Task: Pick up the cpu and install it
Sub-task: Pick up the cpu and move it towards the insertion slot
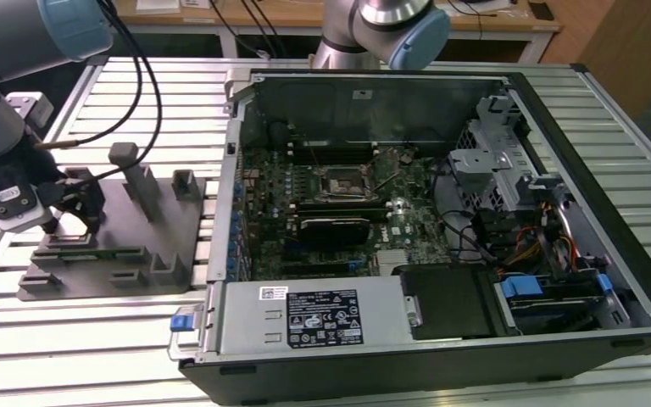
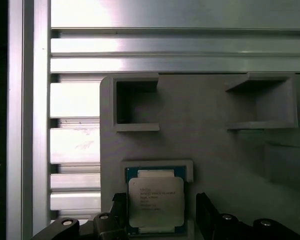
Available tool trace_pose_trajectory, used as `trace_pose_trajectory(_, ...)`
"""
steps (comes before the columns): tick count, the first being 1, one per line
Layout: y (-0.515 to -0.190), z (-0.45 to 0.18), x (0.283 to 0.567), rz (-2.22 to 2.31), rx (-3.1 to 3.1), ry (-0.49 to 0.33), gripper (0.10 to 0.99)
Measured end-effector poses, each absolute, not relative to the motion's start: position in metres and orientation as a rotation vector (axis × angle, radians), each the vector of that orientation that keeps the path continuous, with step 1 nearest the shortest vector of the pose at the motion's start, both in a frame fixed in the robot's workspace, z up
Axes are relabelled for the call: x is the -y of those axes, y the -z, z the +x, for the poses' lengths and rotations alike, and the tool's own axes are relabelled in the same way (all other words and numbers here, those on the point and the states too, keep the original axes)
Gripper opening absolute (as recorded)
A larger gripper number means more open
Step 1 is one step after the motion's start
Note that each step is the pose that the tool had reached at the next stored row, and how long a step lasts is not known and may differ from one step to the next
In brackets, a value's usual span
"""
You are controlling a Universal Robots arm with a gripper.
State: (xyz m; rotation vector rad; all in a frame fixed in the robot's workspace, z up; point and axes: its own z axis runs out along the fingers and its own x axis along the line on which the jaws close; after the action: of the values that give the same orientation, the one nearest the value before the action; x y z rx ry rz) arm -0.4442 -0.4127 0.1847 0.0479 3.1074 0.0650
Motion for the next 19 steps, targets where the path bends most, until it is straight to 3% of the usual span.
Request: trace_pose_trajectory(19, -0.1818, -0.4456, 0.4097, 0.048, -3.107, -0.075, 0.659)
